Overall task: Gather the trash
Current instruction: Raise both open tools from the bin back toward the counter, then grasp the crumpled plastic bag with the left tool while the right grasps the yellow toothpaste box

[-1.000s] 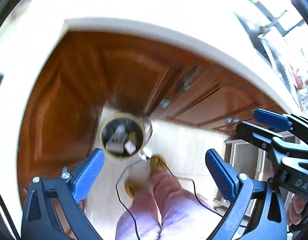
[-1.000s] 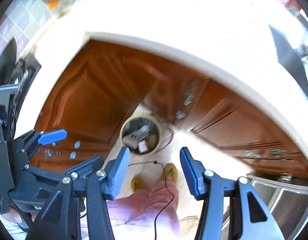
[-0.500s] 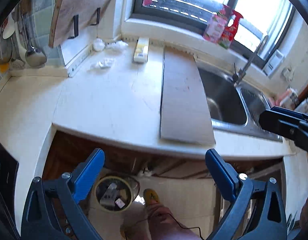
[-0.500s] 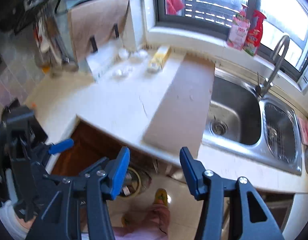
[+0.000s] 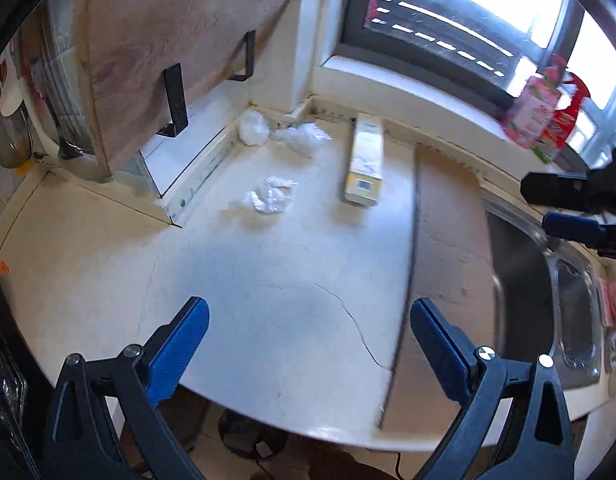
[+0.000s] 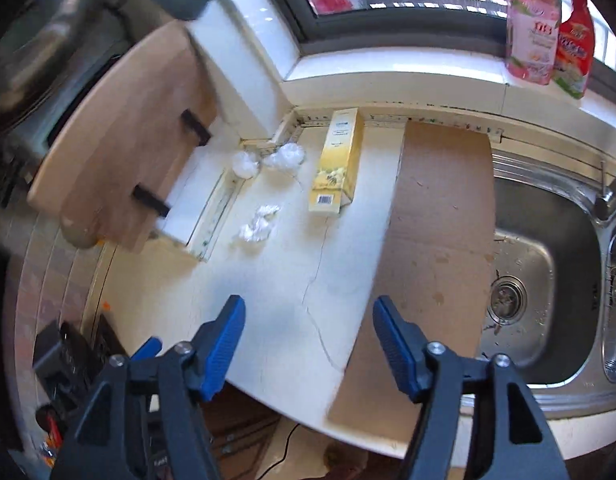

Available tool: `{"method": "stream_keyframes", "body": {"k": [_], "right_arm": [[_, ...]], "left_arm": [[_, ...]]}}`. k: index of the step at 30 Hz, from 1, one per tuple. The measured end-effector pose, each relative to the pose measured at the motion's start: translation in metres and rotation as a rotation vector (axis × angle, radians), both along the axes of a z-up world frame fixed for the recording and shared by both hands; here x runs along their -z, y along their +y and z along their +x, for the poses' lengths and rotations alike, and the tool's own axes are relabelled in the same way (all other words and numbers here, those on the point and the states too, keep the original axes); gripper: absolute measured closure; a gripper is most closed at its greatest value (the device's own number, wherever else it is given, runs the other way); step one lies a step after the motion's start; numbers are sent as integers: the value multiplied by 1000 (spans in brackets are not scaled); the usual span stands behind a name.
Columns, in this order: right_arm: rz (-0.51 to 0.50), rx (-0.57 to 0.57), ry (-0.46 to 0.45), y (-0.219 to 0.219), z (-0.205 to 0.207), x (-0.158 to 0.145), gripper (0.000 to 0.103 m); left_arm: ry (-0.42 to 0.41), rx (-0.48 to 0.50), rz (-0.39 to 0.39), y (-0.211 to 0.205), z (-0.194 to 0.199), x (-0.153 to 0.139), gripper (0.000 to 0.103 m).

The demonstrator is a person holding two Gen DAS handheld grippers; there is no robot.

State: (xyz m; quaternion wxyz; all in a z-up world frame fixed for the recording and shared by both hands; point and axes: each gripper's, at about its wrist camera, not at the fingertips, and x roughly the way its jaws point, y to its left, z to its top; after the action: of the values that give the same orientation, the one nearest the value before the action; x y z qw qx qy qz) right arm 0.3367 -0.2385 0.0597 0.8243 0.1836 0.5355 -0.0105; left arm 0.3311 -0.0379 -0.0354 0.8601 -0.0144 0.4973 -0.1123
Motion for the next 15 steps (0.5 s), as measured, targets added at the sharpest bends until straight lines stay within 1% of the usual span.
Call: {"method": "stream_keyframes", "body": {"k": [2,6,8,11,15], "right_arm": [[2,14,33,-4,36,17,32],[-7,21,73,-4,95,50,32],[10,31,88,-2,116,67,32],[36,61,101,-3,146,90,32],[22,83,115,1,177,119,32]], "left_arm": [[25,-27,14,1,23,14,3],[70,-89,31,7,67,40,3],[84,-107,31,11,85,53,3],[106,-127,61,13,104,71,3],[110,-147,110,13,118,90,3]]}}
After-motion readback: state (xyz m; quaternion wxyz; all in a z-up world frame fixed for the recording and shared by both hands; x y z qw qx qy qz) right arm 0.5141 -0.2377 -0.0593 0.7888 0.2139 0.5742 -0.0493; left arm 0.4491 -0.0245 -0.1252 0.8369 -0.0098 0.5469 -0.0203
